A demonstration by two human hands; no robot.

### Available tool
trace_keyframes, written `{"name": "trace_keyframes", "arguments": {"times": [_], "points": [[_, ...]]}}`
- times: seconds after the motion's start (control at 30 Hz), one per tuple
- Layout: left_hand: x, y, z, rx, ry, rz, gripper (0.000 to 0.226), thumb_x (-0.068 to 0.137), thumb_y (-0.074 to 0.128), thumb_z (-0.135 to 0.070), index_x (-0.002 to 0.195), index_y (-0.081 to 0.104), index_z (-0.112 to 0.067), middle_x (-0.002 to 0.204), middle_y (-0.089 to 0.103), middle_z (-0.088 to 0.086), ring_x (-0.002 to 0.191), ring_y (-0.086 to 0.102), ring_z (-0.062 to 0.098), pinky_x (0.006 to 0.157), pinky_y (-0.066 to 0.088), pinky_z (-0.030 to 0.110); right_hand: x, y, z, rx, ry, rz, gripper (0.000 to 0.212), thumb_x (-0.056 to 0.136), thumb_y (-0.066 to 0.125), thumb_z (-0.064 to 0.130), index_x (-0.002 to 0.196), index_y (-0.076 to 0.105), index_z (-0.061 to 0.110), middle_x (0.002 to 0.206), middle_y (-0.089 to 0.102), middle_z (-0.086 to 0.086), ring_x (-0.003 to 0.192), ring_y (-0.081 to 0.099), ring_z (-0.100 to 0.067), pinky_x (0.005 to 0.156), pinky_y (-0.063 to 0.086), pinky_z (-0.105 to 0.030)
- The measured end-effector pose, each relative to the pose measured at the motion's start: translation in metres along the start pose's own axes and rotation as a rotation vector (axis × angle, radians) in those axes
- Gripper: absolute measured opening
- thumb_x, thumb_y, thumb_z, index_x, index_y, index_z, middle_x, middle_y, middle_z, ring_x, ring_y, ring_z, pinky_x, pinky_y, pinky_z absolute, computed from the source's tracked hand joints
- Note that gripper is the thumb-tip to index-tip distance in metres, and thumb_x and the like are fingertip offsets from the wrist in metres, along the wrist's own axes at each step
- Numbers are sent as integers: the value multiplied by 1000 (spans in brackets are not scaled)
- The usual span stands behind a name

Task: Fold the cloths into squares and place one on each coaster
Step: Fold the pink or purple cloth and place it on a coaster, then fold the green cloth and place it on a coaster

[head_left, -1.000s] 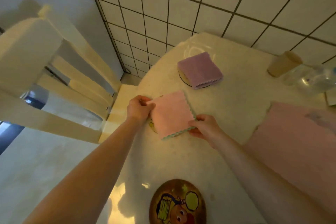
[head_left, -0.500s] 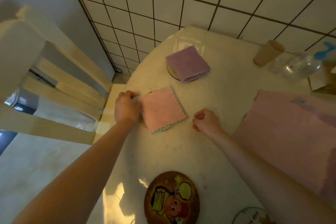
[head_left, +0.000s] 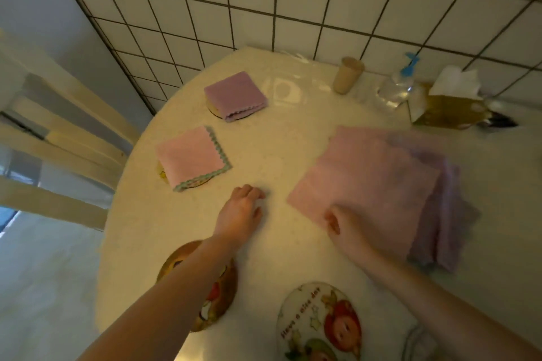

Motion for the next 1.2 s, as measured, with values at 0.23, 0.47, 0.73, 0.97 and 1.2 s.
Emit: {"name": "trace_keyframes", "arguments": {"times": [0.23,0.47,0.73,0.97,1.2], "points": [[-21,73,-95,108,210,129,41,84,53,-8,125,59,-12,127,58,6,118,51,28,95,48,38,-65,-35,-89,-439,-233,-33,21,73,72,25,84,55,19,91,54,2,83,54,-19,59,47,-31],[-9,103,-125,219,372,237,50,90,47,-12,139,45,-17,148,40,4,137,32,26,113,29,38,-67,-29,-116,-556,-304,-42,26,64,76,31,78,58,17,88,57,-1,85,50,-22,59,50,-32],[12,101,-122,210,383,273,47,85,59,-19,132,53,-21,136,51,-2,124,45,26,105,35,36,-56,-49,-106,-428,-206,-13,12,96,45,29,90,46,19,78,45,10,61,47,-14,42,29,-23],[27,98,-127,264,446,285,41,83,61,-23,124,55,-21,130,51,1,112,48,28,98,38,36,-59,-33,-115,-658,-330,198,44,55,82,34,84,51,20,89,55,3,76,57,-15,34,34,-21],[32,98,-123,212,470,252,37,74,71,-26,111,64,-22,114,59,-1,97,54,27,84,48,37,-55,-64,-100,-259,-249,44,14,87,48,28,80,37,25,82,52,7,72,53,-14,57,48,-36]]}}
Point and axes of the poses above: each hand's wrist, its own x-axis towards the middle knuckle, its own y-axis out of the palm, z = x × y, the point moved 2 cm from there along x, towards the middle knuckle
